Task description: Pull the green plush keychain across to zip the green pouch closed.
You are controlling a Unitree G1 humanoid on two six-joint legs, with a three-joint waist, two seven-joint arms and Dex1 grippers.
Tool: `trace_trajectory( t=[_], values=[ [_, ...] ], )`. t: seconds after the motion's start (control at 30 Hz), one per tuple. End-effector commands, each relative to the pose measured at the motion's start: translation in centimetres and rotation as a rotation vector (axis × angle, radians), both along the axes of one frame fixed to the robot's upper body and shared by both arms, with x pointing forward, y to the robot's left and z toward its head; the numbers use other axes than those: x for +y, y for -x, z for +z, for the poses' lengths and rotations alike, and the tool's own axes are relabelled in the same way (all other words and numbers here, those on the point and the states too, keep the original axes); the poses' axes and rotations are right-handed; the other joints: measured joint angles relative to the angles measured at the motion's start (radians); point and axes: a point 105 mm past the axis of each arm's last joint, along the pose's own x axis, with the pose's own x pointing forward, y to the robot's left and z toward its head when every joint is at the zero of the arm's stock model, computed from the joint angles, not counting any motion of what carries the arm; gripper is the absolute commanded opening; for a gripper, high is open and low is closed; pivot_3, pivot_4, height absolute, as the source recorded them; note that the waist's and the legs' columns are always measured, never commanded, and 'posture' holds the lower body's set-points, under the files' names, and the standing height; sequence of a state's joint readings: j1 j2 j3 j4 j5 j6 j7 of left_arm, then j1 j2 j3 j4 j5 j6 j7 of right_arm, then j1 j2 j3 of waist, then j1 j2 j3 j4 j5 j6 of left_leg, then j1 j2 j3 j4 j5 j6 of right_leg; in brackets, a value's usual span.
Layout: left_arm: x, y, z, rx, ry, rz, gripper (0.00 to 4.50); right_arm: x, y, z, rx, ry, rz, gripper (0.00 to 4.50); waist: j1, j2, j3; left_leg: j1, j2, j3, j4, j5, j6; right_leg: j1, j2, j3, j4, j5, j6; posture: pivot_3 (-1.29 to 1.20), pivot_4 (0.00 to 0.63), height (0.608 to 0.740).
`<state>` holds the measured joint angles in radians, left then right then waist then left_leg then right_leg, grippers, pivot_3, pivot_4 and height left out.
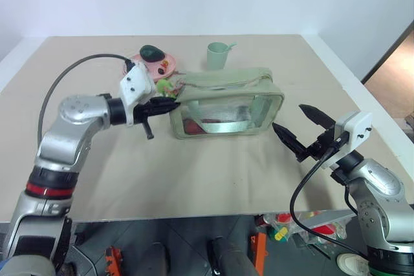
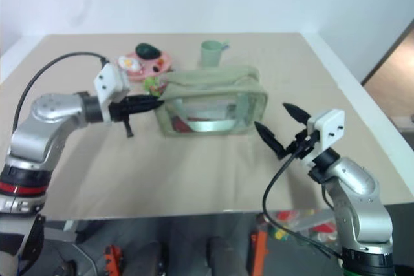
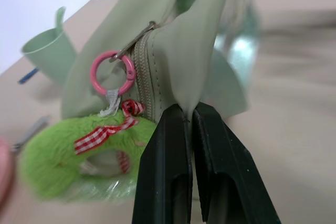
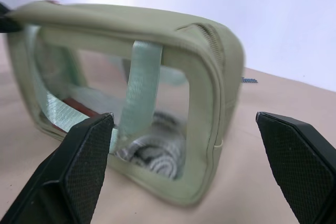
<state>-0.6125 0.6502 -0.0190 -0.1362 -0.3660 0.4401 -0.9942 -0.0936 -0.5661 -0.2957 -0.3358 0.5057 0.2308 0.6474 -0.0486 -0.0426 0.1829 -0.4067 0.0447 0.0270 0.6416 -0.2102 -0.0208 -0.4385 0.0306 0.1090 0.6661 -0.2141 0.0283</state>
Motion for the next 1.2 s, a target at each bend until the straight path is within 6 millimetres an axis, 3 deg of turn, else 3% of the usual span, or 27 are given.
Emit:
trace_trajectory(
  t=[0.03, 0.13, 0.3, 0.57, 0.87, 1.07, 1.2],
  values=[
    [1.0, 0.8, 1.6, -0.035, 0.034, 0.023, 0.02, -0.4, 0.1, 1.3, -0.053, 0.016, 0.003, 4.5, 0.0, 0.0, 0.0, 0.0, 0.0, 0.0, 0.0, 0.0, 0.0, 0.0, 0.0, 0.0, 0.0, 0.0, 0.0, 0.0, 0.15, 0.74],
    [2.3, 0.6, 2.8, -0.053, 0.073, 0.066, 0.02, -0.1, -0.2, 1.3, -0.049, 0.013, 0.027, 4.5, -0.005, 0.0, 0.0, 0.001, 0.0, 0.0, 0.001, 0.0, 0.0, 0.0, 0.001, 0.0, 0.0, 0.001, -0.001, 0.0, 0.15, 0.74],
    [2.5, 1.0, 5.0, -0.078, 0.132, 0.036, 0.02, 0.4, -0.6, 1.5, -0.055, 0.016, 0.058, 4.5, -0.003, 0.0, 0.0, 0.001, 0.0, 0.0, 0.001, 0.001, 0.001, 0.0, 0.001, 0.0, 0.0, 0.001, -0.001, 0.0, 0.15, 0.74],
    [2.2, 1.4, 3.2, -0.047, 0.077, 0.016, 0.02, 4.3, 3.7, 0.6, 0.111, 0.17, 0.489, 4.5, 0.0, 0.0, 0.0, 0.0, 0.0, 0.0, -0.001, 0.0, 0.001, 0.0, 0.0, -0.001, 0.0, -0.001, 0.0, 0.0, 0.15, 0.74],
    [2.4, 2.0, 1.6, 0.028, 0.057, 0.011, 0.02, 3.9, 3.0, 2.5, 0.075, 0.129, 0.467, 4.5, 0.0, 0.0, 0.0, 0.0, 0.0, 0.0, 0.002, 0.0, 0.001, 0.001, 0.0, -0.001, 0.0, 0.0, -0.001, 0.0, 0.15, 0.74],
    [3.1, 2.7, 2.4, 0.057, 0.102, 0.019, 2.07, 2.1, 0.4, 4.7, -0.043, 0.157, 0.316, 4.5, -0.001, 0.0, 0.0, 0.0, 0.0, 0.0, 0.003, 0.0, 0.001, 0.001, 0.0, -0.001, 0.0, 0.0, 0.0, 0.0, 0.15, 0.74],
    [3.8, 3.7, 3.7, 0.12, 0.183, 0.0, 3.43, 2.4, -1.2, 4.9, -0.049, 0.196, 0.326, 4.5, -0.004, 0.0, 0.0, 0.0, 0.001, 0.0, 0.002, 0.0, 0.001, 0.0, 0.0, -0.001, 0.0, 0.001, 0.0, 0.0, 0.15, 0.74]
  ],
)
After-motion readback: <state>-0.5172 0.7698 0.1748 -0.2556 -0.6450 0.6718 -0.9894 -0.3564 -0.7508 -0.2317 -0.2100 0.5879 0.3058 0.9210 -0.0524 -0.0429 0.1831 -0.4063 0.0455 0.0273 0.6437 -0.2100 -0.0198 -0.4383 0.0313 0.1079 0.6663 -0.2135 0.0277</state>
